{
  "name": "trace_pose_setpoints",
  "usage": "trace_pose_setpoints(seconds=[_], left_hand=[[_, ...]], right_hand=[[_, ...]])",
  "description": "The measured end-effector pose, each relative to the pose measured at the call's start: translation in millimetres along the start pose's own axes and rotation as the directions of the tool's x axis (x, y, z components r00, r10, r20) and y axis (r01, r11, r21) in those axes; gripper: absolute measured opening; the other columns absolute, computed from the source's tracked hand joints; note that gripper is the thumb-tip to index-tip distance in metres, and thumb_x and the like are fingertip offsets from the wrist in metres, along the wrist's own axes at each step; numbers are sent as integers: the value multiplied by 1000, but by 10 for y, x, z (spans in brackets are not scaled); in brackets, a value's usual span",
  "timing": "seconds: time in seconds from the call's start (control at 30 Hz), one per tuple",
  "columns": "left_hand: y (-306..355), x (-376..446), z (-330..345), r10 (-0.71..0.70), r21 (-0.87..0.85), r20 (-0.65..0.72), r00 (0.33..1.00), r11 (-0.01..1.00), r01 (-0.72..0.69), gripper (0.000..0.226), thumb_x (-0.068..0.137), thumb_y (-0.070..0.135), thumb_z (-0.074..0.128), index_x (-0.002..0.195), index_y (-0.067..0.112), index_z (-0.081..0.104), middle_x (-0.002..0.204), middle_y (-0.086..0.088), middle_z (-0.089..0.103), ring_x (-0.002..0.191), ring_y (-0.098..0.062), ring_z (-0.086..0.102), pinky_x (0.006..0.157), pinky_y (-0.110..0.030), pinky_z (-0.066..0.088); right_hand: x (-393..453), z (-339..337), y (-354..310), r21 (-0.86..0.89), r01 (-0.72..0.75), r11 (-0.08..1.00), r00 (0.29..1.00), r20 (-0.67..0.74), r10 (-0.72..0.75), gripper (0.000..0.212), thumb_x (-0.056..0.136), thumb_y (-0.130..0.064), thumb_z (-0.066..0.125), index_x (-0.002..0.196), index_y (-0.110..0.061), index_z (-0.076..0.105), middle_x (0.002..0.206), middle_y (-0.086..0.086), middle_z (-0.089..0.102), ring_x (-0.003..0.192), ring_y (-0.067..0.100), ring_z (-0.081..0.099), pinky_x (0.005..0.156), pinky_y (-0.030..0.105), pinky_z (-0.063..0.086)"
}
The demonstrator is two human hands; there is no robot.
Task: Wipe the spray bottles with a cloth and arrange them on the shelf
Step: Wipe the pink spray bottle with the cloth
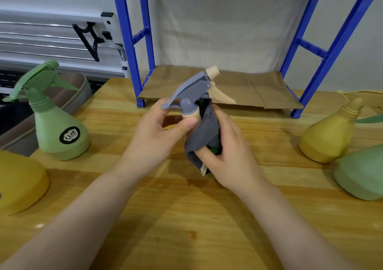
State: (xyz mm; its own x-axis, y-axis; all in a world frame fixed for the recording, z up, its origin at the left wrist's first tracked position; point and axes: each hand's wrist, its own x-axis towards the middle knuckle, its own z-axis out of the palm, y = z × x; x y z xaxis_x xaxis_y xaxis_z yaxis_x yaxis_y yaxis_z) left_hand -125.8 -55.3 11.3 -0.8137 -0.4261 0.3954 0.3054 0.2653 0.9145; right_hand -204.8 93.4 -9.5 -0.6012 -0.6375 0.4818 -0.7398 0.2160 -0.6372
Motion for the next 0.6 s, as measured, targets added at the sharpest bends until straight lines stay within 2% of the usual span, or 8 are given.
trace_pose_setpoints(seconds=[0.07, 0.17, 0.27, 0.33, 0.43, 0.53, 0.6], left_hand=[[11, 19, -36, -12, -104, -46, 999, 995, 7, 30, 84, 22, 66, 114, 21, 63, 113, 3, 70, 106, -17, 66, 89, -35, 54], [35, 44, -61, -72, -237, -107, 992, 971, 45, 28, 85, 26, 67, 113, 20, 62, 104, 9, 72, 96, -10, 68, 79, -27, 55], [16, 71, -109, -144, -301, -168, 975, 950, 89, 34, 84, 30, 67, 115, 16, 61, 112, 3, 69, 100, -12, 66, 76, -26, 54], [18, 88, -147, -177, -352, -201, 963, 931, 97, 36, 86, 30, 67, 117, 14, 61, 115, -1, 67, 101, -14, 66, 77, -28, 54], [42, 106, -182, -202, -437, -222, 954, 895, 88, 33, 87, 28, 61, 117, 13, 60, 106, 1, 70, 95, -13, 67, 77, -28, 55], [44, 95, -146, -217, -478, -219, 951, 874, 90, 28, 91, 25, 57, 116, 12, 59, 97, 5, 71, 91, -12, 67, 76, -29, 56], [16, 81, -110, -227, -435, -221, 949, 893, 112, 34, 88, 27, 59, 118, 11, 59, 106, 0, 69, 95, -13, 67, 76, -28, 56]], right_hand=[[8, -10, -9, 40, -7, 999, 1000, -17, 7, 72, 83, -49, 66, 145, -31, 35, 137, -18, 45, 129, 1, 42, 104, 29, 42], [6, -21, -40, 87, -6, 996, 1000, -28, 8, 76, 80, -51, 65, 146, -33, 32, 133, -26, 40, 129, -6, 40, 103, 17, 38], [2, -1, -35, 123, -1, 992, 1000, -29, 5, 79, 80, -48, 66, 148, -32, 29, 132, -34, 35, 130, -8, 37, 104, 16, 35], [-5, 9, -15, 144, 3, 990, 999, -35, 2, 82, 80, -46, 67, 150, -28, 27, 138, -27, 37, 133, -7, 36, 107, 17, 35], [-1, 26, -3, 215, -12, 977, 999, -44, 22, 86, 78, -48, 66, 151, -25, 26, 148, -15, 38, 136, -3, 36, 108, 20, 36], [5, 39, 17, 341, -48, 939, 998, -22, 59, 73, 78, -47, 66, 141, -43, 28, 143, -19, 46, 131, -4, 42, 104, 19, 40], [0, 13, 50, 412, -100, 906, 994, 7, 106, 62, 80, -36, 70, 127, -52, 33, 128, -32, 51, 121, -12, 48, 95, 12, 42]])
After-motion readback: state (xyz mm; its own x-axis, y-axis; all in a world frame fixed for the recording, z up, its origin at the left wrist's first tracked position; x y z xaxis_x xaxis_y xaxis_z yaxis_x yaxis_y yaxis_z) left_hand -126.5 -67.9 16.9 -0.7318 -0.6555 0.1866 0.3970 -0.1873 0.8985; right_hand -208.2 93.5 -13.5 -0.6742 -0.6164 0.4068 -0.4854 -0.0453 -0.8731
